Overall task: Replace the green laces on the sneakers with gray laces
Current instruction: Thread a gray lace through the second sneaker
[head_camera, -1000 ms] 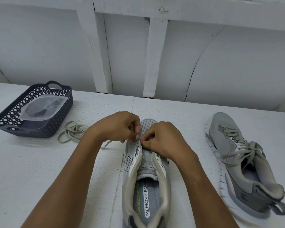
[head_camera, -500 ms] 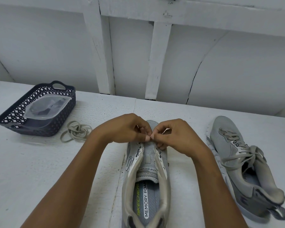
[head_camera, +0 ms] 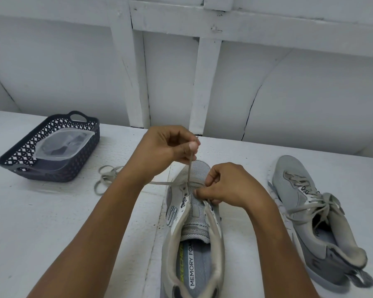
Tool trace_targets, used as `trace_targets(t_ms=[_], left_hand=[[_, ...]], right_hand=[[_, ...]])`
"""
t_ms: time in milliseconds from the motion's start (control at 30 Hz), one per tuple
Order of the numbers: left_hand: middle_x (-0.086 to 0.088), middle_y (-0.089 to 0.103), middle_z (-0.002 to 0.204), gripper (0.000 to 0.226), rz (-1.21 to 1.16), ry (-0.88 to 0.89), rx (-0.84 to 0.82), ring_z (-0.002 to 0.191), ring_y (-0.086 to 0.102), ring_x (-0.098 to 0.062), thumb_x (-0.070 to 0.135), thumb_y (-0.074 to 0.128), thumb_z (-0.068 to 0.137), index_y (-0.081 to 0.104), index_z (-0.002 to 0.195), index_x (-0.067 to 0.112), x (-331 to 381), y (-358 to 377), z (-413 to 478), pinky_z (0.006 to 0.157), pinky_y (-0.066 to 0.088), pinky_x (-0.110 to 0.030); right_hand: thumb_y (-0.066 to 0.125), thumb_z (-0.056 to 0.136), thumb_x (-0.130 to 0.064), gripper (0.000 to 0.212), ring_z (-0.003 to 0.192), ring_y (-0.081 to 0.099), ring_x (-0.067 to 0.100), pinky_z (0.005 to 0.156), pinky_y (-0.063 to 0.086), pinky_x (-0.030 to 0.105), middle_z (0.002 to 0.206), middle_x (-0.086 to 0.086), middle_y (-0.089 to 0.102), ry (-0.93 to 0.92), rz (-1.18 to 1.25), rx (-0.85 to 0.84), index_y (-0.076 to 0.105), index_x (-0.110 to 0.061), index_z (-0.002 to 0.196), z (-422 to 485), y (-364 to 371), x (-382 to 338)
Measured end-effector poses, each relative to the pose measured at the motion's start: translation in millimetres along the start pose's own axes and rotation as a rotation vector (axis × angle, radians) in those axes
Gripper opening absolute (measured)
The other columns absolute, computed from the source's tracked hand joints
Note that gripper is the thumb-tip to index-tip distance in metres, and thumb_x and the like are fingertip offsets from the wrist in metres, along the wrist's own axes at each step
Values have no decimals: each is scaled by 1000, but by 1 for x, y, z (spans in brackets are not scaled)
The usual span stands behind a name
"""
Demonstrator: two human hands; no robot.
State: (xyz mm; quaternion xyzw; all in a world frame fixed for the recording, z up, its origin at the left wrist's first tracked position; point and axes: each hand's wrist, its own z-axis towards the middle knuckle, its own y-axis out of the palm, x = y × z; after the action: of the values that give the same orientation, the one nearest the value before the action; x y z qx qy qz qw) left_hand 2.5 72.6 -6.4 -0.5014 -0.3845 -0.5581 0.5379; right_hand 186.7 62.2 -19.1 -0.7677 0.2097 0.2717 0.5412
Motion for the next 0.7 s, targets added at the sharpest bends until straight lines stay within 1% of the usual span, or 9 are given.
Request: trace_targets(t_ms=[67, 167, 267, 367, 400, 467, 567, 633, 700], left_hand=[[-9, 71, 74, 7, -40, 32, 56, 65, 69, -19, 1, 72, 83, 73, 82, 8, 5, 0, -1, 63, 58, -28], [-8, 73, 77, 7, 13, 20, 28, 62, 66, -14, 3, 75, 81, 75, 84, 9, 5, 1, -1, 62, 55, -25], [-5, 71, 71, 11, 217, -86, -110, 58, 64, -10, 8, 81, 79, 73, 87, 10, -2, 2, 2, 61, 52, -21], [2, 73, 70, 10, 476, -176, -305, 61, 68, -13, 13, 83, 78, 74, 82, 14, -11, 6, 4, 60, 54, -22], [2, 74, 71, 8, 565, -185, -350, 64, 68, -12, 15, 83, 79, 75, 82, 16, -14, 9, 4, 61, 53, -21], [4, 75, 76, 7, 674, -176, -384, 67, 67, -4, 18, 82, 79, 76, 84, 20, -16, 14, 4, 60, 51, -16], [8, 74, 77, 10, 725, -153, -405, 70, 66, 0, 16, 82, 79, 75, 84, 21, -16, 21, 3, 63, 51, -17], [8, 72, 75, 13, 756, -138, -417, 69, 64, 0, 15, 82, 77, 73, 82, 22, -16, 24, 2, 62, 50, -16], [10, 71, 74, 14, 791, -119, -416, 70, 63, 1, 15, 83, 77, 71, 81, 23, -16, 25, 1, 57, 45, -11]], right_hand=[[84, 72, -26, 24, 58, 70, 10, 61, 56, 24, 66, 1, 73, 16, -25, 1, 68, -10, 80, 0, 0, -1], [79, 74, -23, 22, 59, 72, 14, 71, 62, 33, 69, 6, 74, 51, -25, -17, 72, -3, 80, 1, -2, -2], [73, 76, -14, 15, 60, 73, 20, 72, 63, 38, 69, 11, 74, 78, 42, -35, 72, 0, 79, 3, -3, 0], [72, 78, -4, 8, 62, 73, 25, 71, 63, 44, 66, 14, 72, 90, 210, -77, 72, 4, 76, 6, -7, 8], [70, 79, 1, 7, 61, 71, 24, 69, 63, 43, 65, 15, 70, 92, 268, -94, 73, 6, 76, 6, -9, 11], [66, 80, 6, 7, 58, 69, 21, 64, 62, 37, 64, 16, 68, 95, 343, -129, 73, 10, 80, 5, -13, 15], [63, 81, 10, 10, 56, 68, 18, 56, 58, 28, 66, 17, 69, 96, 393, -156, 71, 15, 84, 4, -15, 18], [61, 81, 11, 12, 56, 68, 17, 55, 57, 26, 68, 18, 69, 92, 404, -164, 71, 16, 85, 4, -15, 18], [59, 80, 12, 13, 56, 68, 16, 55, 57, 26, 67, 17, 70, 90, 415, -170, 70, 17, 85, 5, -15, 19]])
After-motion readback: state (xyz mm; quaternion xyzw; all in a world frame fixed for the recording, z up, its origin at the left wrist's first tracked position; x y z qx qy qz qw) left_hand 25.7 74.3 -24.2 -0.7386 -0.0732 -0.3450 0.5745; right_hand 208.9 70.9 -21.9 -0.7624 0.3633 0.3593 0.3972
